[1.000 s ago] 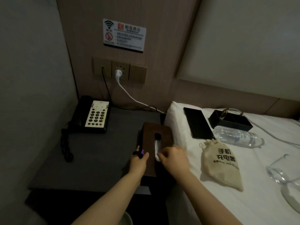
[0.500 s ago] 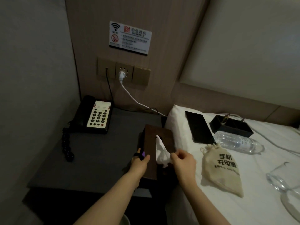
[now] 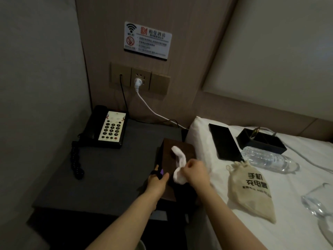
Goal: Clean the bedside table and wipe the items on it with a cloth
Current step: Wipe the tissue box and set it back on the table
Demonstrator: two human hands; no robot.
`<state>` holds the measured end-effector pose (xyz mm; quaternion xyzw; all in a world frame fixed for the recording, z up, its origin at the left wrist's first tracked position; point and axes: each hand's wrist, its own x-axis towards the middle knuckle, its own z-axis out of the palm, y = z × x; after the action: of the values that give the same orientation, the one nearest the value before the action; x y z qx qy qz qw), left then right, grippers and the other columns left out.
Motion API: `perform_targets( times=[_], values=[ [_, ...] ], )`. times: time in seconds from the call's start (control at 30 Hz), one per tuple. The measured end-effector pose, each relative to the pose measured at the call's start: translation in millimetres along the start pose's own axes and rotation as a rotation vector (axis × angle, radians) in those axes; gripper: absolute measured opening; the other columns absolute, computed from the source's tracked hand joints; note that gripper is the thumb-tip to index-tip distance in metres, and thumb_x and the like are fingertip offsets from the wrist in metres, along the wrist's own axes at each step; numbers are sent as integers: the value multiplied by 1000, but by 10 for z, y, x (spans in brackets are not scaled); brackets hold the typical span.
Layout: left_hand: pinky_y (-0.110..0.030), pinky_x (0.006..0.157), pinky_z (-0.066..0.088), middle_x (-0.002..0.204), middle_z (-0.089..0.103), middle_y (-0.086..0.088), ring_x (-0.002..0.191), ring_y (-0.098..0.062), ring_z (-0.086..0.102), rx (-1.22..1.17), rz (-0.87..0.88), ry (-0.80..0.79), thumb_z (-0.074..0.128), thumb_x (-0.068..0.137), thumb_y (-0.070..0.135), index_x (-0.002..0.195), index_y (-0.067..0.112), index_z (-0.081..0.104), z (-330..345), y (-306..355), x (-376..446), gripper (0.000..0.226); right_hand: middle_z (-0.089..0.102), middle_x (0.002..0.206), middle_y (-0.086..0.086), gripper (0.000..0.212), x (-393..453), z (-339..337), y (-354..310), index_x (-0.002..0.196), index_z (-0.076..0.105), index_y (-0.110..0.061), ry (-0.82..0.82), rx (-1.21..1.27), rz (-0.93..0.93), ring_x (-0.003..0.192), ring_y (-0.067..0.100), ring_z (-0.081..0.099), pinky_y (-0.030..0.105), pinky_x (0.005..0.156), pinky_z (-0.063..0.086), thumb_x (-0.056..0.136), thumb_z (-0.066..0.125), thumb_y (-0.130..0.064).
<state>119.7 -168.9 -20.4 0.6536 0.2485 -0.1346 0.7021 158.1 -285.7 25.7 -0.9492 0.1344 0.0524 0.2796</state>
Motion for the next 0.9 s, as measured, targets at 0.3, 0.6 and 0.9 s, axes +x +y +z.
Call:
perform_targets(
  times=[0.3, 0.6, 0.9],
  values=[
    [-38, 109, 37, 147, 40, -14, 130, -30, 44, 21, 15, 21, 52, 98, 30, 150, 11, 26, 4, -13, 24, 61, 52, 62, -1, 24, -136, 59, 149, 65, 50, -17, 364, 372, -76, 56, 10, 49, 16, 47, 35, 82, 61, -4],
    [-42, 102, 43, 135, 51, -18, 118, -35, 53, -274, -162, 107, 46, 97, 46, 140, 2, 40, -153, -101, 64, 61, 57, 86, -3, 16, -324, -31, 254, 87, 49, -23, 232, 384, -96, 73, 3, 53, 11, 52, 33, 86, 64, -18],
    [-49, 108, 36, 147, 39, -19, 129, -38, 43, -529, -136, 447, 40, 99, 47, 148, 12, 30, -460, 335, -206, 62, 56, 99, -4, 26, -832, -193, 430, 100, 54, -24, 277, 353, -241, 95, 17, 54, 33, 84, 46, 82, 70, -14]
  ],
)
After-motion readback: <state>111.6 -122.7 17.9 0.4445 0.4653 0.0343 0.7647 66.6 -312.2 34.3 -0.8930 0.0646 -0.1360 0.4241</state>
